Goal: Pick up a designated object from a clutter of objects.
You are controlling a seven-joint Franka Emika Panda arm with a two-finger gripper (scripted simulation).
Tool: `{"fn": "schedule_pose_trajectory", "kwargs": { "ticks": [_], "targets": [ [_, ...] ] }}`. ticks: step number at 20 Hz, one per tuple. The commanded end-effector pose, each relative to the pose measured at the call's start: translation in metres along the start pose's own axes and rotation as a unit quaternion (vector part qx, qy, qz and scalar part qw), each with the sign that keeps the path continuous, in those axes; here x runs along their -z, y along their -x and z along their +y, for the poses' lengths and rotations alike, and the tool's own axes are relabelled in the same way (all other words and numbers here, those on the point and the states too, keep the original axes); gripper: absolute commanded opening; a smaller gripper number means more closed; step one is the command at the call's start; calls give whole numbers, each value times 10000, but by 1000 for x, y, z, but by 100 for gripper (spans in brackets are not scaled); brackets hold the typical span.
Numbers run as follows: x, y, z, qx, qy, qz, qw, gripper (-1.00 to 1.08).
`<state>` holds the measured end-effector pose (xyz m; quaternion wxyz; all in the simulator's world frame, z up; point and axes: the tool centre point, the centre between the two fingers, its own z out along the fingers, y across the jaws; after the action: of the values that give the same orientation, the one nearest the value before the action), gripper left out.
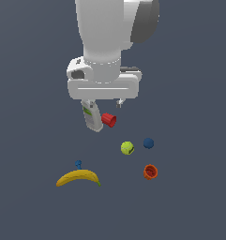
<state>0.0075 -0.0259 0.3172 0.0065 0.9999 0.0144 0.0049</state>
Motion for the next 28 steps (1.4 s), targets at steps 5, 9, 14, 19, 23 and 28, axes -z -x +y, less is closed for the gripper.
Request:
{"fn": "schedule_pose_trajectory", "kwargs": {
  "ticks": [5, 9, 14, 19, 23, 28],
  "targets": [
    [-25, -22, 15, 163, -27, -8, 9999, 100],
    [-50, -41, 29, 312, -47, -12, 9995, 100],
    [-90, -65, 51, 530, -68, -16, 9986, 100],
    [-135, -84, 74, 751, -80, -20, 9971, 100],
    [-173, -95, 93, 926, -82, -24, 9957, 100],
    [-213, -103, 112, 1103, -80, -30, 9939, 100]
  ]
}}
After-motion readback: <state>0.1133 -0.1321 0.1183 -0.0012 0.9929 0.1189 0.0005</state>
